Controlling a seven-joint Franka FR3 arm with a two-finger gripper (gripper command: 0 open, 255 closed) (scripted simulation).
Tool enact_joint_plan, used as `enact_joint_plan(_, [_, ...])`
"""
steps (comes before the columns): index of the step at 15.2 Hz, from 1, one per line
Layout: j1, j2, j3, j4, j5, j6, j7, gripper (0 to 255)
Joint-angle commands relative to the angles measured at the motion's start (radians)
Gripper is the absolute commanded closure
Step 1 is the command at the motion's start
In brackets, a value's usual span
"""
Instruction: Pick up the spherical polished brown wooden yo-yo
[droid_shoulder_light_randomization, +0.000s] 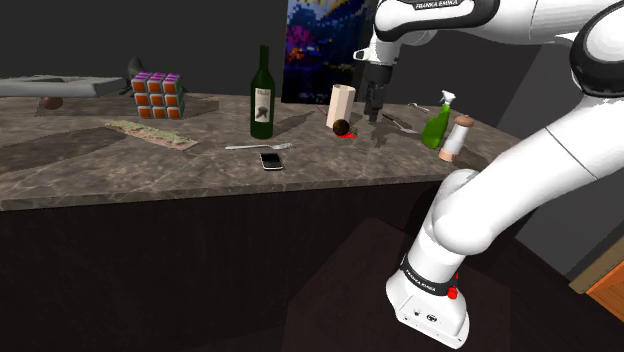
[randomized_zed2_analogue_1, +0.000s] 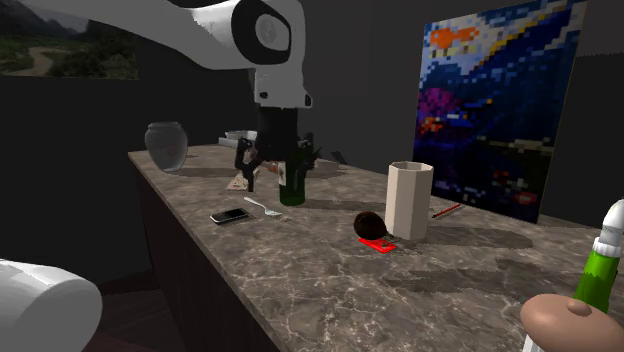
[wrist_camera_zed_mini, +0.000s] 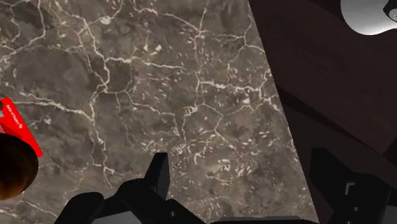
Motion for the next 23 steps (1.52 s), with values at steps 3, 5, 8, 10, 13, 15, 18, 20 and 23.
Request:
enact_joint_plan(3, [0.035,0.152,-0.107,0.090,0.009,0.052,-0.188,0])
enact_joint_plan(5, [0.052,0.238,-0.159,0.143,0.032,0.075,-0.286,0])
enact_joint_plan(8, [0.066,0.384,-0.229,0.234,0.093,0.103,-0.443,0])
enact_joint_plan(10, [0.062,0.492,-0.264,0.302,0.151,0.116,-0.553,0])
enact_joint_plan(13, [0.021,0.661,-0.284,0.418,0.250,0.119,-0.713,0])
enact_joint_plan(15, [-0.025,0.769,-0.274,0.506,0.312,0.111,-0.807,0])
enact_joint_plan(18, [-0.108,0.921,-0.241,0.653,0.387,0.086,-0.924,0])
enact_joint_plan(20, [-0.167,1.018,-0.212,0.765,0.427,0.061,-0.986,0])
enact_joint_plan(23, [-0.186,1.054,-0.198,0.784,0.440,0.076,-1.005,0])
